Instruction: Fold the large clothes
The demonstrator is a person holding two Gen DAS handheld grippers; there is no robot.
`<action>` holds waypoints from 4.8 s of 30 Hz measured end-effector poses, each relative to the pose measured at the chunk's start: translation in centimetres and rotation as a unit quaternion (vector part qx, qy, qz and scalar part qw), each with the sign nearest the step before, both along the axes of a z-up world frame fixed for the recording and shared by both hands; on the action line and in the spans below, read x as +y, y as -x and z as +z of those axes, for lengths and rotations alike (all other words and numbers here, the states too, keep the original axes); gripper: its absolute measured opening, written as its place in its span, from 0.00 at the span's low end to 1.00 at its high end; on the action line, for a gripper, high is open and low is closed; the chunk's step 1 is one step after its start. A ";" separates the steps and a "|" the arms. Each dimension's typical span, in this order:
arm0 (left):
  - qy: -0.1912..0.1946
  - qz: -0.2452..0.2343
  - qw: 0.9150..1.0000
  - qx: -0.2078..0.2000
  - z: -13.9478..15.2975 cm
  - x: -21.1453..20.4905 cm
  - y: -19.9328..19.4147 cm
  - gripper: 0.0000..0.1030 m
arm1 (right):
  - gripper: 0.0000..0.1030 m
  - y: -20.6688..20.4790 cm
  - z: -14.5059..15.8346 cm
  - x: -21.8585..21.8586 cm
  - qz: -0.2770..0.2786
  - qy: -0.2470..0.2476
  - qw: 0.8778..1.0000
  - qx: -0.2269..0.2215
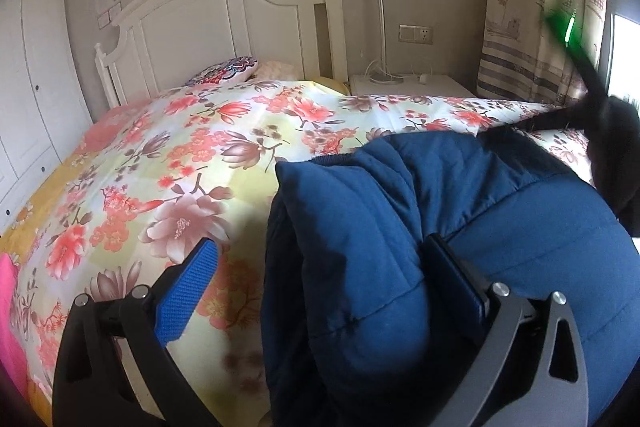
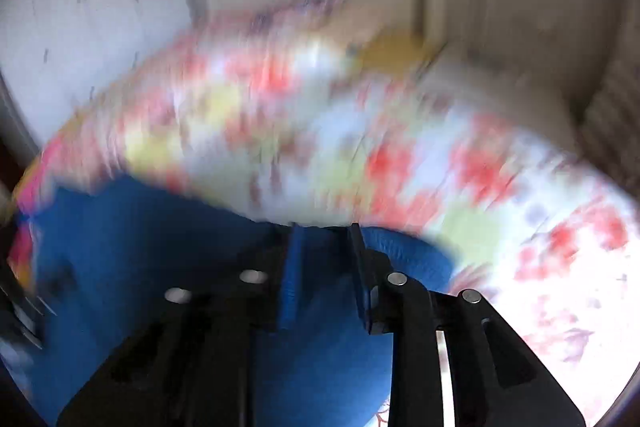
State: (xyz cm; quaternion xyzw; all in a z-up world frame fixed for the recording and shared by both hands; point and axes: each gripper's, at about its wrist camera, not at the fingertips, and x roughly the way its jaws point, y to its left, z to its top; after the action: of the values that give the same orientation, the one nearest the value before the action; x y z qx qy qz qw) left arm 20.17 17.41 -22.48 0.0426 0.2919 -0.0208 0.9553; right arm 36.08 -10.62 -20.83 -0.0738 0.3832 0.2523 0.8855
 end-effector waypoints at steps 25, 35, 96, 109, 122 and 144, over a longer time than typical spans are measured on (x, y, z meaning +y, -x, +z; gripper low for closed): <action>-0.008 0.067 0.995 -0.076 1.0 0.5 2.9 0.98 | 0.44 4.5 2.6 13.8 0.120 0.149 0.981 -0.016; 0.124 0.163 0.975 -0.093 1.1 8.8 11.0 0.98 | 0.44 8.2 6.6 14.4 0.142 0.102 0.983 -0.065; 0.221 -0.045 0.974 0.036 2.4 3.9 11.7 0.98 | 0.95 19.6 3.1 -2.4 -0.009 -0.143 0.990 -0.014; 0.386 -0.120 0.882 0.240 -4.7 7.9 4.6 0.98 | 0.96 19.1 -3.9 -3.8 0.018 -0.268 0.947 0.178; 0.433 -0.168 0.872 0.155 -3.1 5.1 6.0 0.63 | 0.65 21.6 -0.4 -5.4 0.003 -0.236 0.972 -0.006; 0.349 -0.135 0.923 0.084 -0.8 -10.1 -4.3 0.92 | 0.89 17.5 2.8 -19.7 -0.207 -0.170 0.960 -0.078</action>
State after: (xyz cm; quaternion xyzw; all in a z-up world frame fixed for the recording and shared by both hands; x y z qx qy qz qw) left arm 24.45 7.30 -23.29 -0.2566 0.3372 -0.2537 0.8695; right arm 18.62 -30.32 -17.98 0.1397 0.2708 0.1182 0.9451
